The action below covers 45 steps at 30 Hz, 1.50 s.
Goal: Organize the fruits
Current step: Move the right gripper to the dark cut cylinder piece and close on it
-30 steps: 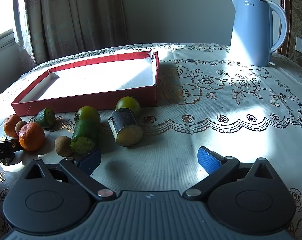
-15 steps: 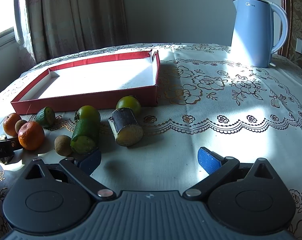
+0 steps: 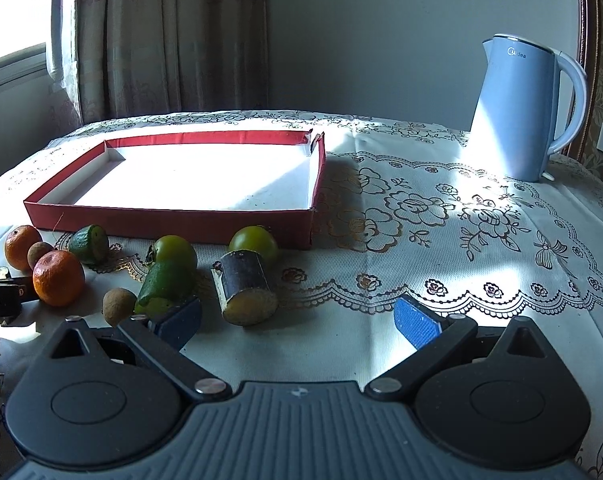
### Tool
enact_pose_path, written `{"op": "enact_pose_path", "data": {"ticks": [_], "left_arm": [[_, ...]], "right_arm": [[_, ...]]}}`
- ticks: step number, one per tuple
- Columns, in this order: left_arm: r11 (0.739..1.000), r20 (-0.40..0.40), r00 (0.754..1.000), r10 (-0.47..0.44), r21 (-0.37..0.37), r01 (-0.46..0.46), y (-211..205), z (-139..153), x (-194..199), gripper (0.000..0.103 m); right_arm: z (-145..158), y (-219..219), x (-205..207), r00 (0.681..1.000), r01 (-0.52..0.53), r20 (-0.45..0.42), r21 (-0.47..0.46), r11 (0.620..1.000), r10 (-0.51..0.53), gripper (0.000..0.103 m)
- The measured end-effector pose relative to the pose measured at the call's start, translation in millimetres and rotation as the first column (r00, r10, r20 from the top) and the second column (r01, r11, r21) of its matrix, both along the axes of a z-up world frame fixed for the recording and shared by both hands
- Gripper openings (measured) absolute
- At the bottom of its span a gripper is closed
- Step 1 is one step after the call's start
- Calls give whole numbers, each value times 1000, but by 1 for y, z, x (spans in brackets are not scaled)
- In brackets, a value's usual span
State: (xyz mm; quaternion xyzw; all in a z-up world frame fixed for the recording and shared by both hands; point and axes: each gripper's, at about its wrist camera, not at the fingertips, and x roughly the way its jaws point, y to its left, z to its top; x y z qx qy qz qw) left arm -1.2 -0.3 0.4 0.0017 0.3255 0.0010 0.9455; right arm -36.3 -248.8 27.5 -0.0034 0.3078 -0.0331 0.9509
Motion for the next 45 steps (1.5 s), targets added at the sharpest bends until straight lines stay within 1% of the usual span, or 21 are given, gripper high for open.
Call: {"op": "enact_pose_path", "data": {"ticks": [4,6,10,18,23,36,38,40,45], "left_arm": [[1000,0,1000,0,0,0,0,0,0,103],[1000,0,1000,0,0,0,0,0,0,103],[1000,0,1000,0,0,0,0,0,0,103],[1000,0,1000,0,0,0,0,0,0,103],[1000,0,1000,0,0,0,0,0,0,103],[1000,0,1000,0,0,0,0,0,0,103],[1000,0,1000,0,0,0,0,0,0,103],[1000,0,1000,0,0,0,0,0,0,103],[1000,0,1000,0,0,0,0,0,0,103]], "right_arm": [[2,3,1,999,-28,20,-7,1000,28,103],[2,4,1,999,-37,23,-7,999,38,100],[1,4,2,999,-49,17,3,999,49,85],[1,4,3,997,-71,17,13,997,70,84],[-2,4,6,996,-89,0,28,996,89,71],[-6,-1,12,995,-97,-9,53,994,97,71],[-7,-1,13,994,-103,-11,57,993,104,68],[-9,0,16,993,-111,-21,61,992,112,60],[-10,1,20,993,-115,-24,58,992,116,59]]}}
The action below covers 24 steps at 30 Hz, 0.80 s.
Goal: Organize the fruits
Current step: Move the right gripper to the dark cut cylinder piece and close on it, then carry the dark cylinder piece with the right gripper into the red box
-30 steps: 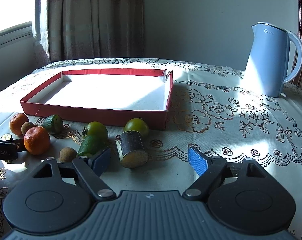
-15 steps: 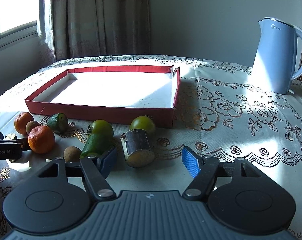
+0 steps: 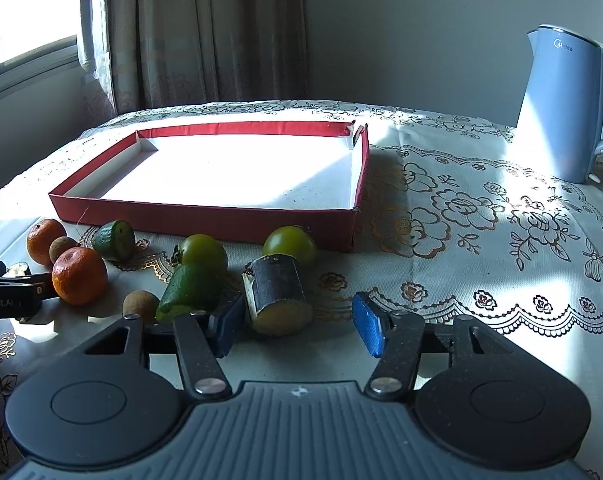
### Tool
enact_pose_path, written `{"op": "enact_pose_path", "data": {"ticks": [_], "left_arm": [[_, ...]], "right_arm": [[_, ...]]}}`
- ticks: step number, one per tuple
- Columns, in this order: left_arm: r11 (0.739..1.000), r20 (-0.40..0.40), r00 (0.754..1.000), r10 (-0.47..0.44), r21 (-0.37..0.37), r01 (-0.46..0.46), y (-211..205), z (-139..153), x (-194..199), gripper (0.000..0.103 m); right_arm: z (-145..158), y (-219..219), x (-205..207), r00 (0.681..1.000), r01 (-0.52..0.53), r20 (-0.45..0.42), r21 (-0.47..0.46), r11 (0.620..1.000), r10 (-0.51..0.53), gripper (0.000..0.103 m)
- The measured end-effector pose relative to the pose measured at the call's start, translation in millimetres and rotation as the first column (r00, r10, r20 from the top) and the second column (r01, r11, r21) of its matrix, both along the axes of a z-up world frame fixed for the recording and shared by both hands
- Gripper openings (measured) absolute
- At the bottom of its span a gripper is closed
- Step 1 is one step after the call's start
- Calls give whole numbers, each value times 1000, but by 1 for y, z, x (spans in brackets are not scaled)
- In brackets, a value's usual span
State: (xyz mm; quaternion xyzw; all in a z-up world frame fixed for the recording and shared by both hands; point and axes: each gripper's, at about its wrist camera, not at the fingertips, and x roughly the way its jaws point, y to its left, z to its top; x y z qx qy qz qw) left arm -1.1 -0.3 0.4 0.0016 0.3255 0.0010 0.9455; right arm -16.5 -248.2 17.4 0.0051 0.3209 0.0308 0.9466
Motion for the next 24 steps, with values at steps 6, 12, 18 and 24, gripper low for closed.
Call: {"op": "enact_pose_path", "data": {"ticks": [6,12,18,24], "left_arm": [[1000,0,1000,0,0,0,0,0,0,103],[1000,0,1000,0,0,0,0,0,0,103],[1000,0,1000,0,0,0,0,0,0,103],[1000,0,1000,0,0,0,0,0,0,103]], "right_arm": [[0,4,8,1000,-22,-6,-18,1000,22,55],[-1,4,11,999,-35,-13,-14,999,35,33],[7,2,4,999,-40,14,13,999,40,33],[35,3,-3,994,-52,101,25,998,49,33]]}}
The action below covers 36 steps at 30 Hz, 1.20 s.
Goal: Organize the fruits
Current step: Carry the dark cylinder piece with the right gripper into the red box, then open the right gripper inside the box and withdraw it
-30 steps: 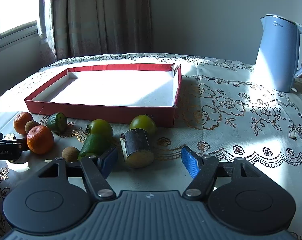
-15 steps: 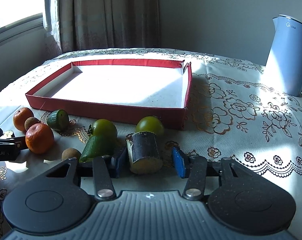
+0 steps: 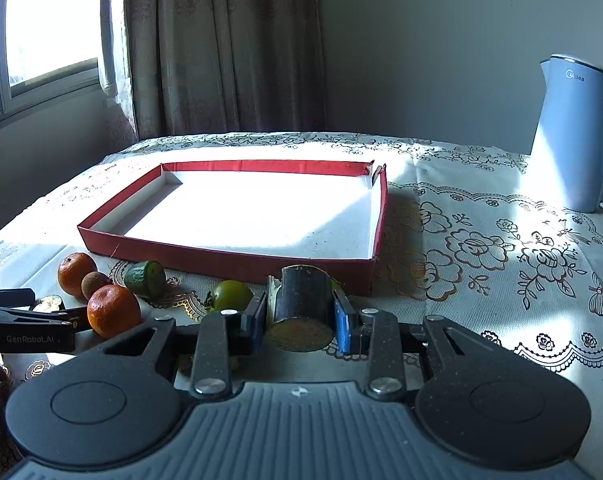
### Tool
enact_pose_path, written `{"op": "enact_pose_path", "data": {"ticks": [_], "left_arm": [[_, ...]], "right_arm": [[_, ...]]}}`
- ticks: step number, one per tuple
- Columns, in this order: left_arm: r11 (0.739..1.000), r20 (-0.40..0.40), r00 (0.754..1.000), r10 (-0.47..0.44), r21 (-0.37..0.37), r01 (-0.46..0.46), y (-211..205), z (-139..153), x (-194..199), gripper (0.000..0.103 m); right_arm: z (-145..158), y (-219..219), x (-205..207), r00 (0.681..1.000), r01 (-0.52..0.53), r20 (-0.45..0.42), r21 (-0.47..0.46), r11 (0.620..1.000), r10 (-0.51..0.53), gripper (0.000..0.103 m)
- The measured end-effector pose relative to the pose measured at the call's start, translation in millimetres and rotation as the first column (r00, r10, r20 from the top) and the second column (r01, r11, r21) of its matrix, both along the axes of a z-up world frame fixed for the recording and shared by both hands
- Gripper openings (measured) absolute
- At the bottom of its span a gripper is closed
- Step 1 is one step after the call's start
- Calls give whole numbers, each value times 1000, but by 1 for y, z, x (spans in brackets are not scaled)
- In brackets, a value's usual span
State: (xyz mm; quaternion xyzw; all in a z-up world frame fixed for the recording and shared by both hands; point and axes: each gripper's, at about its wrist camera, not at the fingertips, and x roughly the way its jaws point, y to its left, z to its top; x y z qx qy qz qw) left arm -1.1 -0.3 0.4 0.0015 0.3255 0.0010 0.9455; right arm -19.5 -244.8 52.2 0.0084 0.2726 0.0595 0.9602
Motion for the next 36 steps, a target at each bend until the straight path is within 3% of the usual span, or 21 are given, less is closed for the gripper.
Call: {"op": "enact_pose_path", "data": {"ticks": [7,14,20,25,28,31,36], "left_arm": [[1000,0,1000,0,0,0,0,0,0,103],[1000,0,1000,0,0,0,0,0,0,103],[1000,0,1000,0,0,0,0,0,0,103],[1000,0,1000,0,0,0,0,0,0,103],[1000,0,1000,0,0,0,0,0,0,103],[1000,0,1000,0,0,0,0,0,0,103],[1000,0,1000,0,0,0,0,0,0,103]], "right_arm": [[20,-2,44,999,15,41,-13,1000,-15,33],[-8,-5,96,998,35,-53,-17,999,-36,33],[-27,-6,107,993,47,-107,-24,999,-50,35],[-19,-6,97,996,64,-65,-11,998,-65,58],[-4,-14,76,997,82,-10,18,996,-82,59],[4,-25,48,994,104,27,35,994,-105,70],[-4,-40,5,991,134,10,54,989,-135,73]]}}
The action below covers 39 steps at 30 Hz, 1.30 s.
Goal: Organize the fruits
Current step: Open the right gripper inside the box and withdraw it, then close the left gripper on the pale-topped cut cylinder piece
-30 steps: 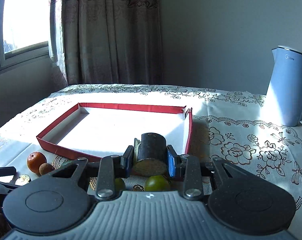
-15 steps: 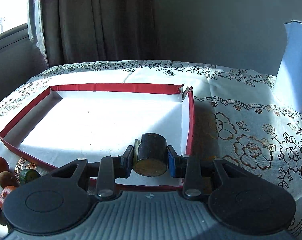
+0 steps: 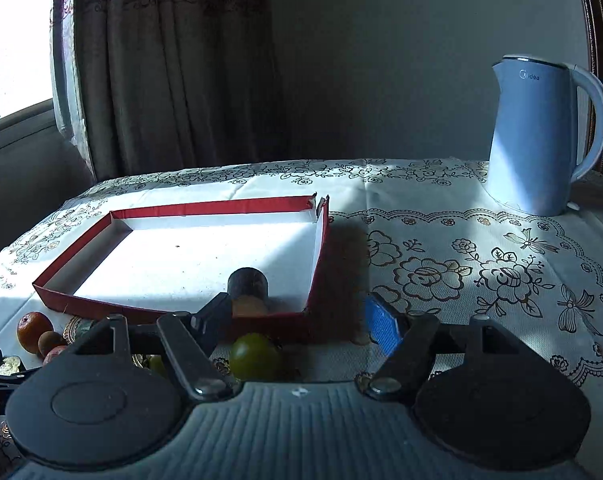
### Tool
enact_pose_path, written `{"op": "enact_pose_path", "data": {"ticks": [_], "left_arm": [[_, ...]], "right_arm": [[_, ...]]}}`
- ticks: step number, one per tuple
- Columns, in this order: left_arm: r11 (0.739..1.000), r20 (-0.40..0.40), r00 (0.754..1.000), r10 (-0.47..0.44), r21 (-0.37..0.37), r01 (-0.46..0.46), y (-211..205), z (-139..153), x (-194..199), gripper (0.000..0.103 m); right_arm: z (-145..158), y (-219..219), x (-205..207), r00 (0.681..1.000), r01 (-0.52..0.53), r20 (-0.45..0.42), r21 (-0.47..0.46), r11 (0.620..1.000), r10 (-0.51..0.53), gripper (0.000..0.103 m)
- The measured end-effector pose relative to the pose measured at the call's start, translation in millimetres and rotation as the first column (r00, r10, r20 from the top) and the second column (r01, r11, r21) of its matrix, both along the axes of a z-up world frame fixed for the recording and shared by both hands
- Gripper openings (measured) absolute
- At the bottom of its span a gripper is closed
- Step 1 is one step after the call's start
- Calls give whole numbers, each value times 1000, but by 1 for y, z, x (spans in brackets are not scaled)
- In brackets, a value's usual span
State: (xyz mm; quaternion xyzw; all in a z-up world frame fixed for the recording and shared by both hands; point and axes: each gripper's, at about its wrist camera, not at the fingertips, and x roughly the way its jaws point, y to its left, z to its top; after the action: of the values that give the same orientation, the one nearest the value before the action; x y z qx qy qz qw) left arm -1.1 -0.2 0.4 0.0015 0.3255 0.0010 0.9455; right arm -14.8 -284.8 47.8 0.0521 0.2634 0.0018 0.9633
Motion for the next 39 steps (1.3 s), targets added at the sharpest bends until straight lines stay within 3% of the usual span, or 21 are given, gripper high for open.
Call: {"op": "enact_pose_path", "data": {"ticks": [8,17,26,35,39], "left_arm": [[1000,0,1000,0,-1,0,0,0,0,103],[1000,-1,1000,-5,3,5,0,0,1,103],[1000,81,997,12,9,-13,6,12,-13,103],[993,159,980,-117,20,115,0,24,-52,103],[988,157,975,-157,32,154,-8,26,-57,103]], "right_arm": [[-29,-4,-20,1000,3,-30,50,999,-2,73],[-32,-14,-19,999,17,-48,127,992,-11,73],[-33,-20,-19,999,19,-48,175,984,-11,73],[-33,-21,-19,999,15,-46,185,983,-7,73],[-33,-21,-19,999,15,-46,187,982,-6,73]]}}
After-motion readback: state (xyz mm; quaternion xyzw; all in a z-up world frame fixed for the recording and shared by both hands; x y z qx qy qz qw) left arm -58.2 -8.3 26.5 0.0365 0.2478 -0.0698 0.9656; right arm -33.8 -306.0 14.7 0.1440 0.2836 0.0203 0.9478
